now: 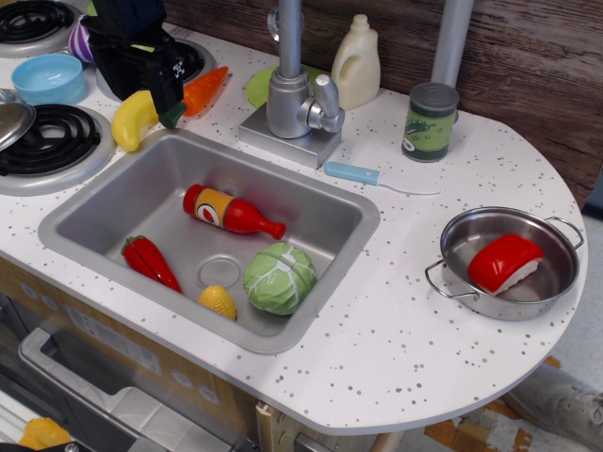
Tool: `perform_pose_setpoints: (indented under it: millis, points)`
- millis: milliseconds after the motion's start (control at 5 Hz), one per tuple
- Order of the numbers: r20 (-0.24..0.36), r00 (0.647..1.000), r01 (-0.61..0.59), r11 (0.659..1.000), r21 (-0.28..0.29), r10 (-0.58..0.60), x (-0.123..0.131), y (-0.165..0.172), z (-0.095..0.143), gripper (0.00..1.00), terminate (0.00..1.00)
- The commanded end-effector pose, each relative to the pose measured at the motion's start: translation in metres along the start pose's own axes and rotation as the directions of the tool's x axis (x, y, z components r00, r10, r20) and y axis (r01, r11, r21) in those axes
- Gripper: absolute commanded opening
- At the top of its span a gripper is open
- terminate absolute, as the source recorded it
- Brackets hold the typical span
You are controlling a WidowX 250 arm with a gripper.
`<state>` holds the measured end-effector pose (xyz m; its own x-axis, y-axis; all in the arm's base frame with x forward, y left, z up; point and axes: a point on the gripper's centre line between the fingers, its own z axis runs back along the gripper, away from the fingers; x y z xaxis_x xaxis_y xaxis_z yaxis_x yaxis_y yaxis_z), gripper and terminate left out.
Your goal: Take sushi out of pan
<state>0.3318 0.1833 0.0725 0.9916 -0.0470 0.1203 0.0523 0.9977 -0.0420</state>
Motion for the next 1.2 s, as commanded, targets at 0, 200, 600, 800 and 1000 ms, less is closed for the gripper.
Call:
perform_pose_setpoints:
  millis: [0, 200, 600, 800, 1000]
  points:
    - [0.000, 1.000, 0.000, 1.000, 0.000, 0.000, 0.000, 0.000, 0.000, 1.00, 0.00]
    - [0.044, 0.998, 0.050, 0.998, 0.027, -0.051, 0.009, -0.036, 0.014, 1.00, 0.00]
    - [0.054, 0.969, 0.240, 0.970, 0.049, -0.242, 0.014, -0.135, 0.032, 1.00, 0.00]
    - [0.067, 0.913, 0.405, 0.914, -0.021, -0.403, 0.019, -0.184, 0.037, 1.00, 0.00]
    - [0.106, 0.901, 0.424, 0.906, -0.005, -0.421, 0.027, -0.233, 0.034, 1.00, 0.00]
